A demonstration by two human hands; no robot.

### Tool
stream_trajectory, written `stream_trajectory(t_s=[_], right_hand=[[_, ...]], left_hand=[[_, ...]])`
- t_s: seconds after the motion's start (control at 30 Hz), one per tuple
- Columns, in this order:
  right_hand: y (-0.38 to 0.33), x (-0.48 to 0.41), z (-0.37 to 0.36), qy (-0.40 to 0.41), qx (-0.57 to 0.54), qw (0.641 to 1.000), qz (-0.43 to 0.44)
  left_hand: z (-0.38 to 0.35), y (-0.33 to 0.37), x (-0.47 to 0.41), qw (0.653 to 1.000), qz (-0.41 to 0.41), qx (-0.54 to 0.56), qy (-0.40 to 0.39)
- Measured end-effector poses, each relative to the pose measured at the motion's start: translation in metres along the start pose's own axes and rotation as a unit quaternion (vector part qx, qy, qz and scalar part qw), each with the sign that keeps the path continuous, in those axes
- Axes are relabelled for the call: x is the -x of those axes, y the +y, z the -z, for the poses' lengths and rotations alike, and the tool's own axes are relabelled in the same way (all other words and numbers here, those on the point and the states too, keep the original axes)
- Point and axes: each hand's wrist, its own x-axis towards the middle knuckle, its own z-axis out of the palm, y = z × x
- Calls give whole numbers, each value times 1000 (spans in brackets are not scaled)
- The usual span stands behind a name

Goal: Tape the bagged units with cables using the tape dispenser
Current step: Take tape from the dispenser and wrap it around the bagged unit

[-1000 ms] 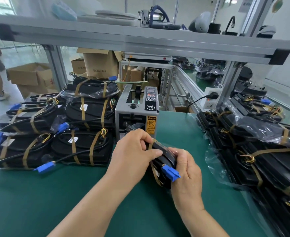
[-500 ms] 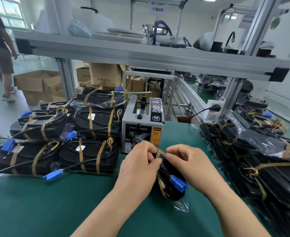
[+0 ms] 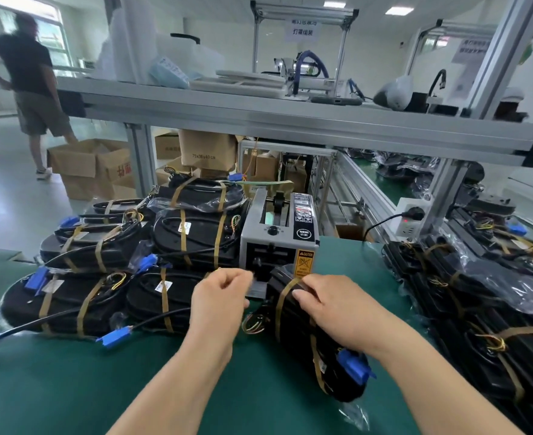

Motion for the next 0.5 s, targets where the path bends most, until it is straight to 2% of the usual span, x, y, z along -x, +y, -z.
stream_trajectory(t_s=[0.17, 0.5], right_hand=[[5, 10, -1, 0, 40, 999, -17], [6, 13, -10, 31, 36, 999, -1]], left_hand=[[-21, 0, -34, 975, 185, 117, -43], [-45, 6, -55, 955, 257, 147, -31]])
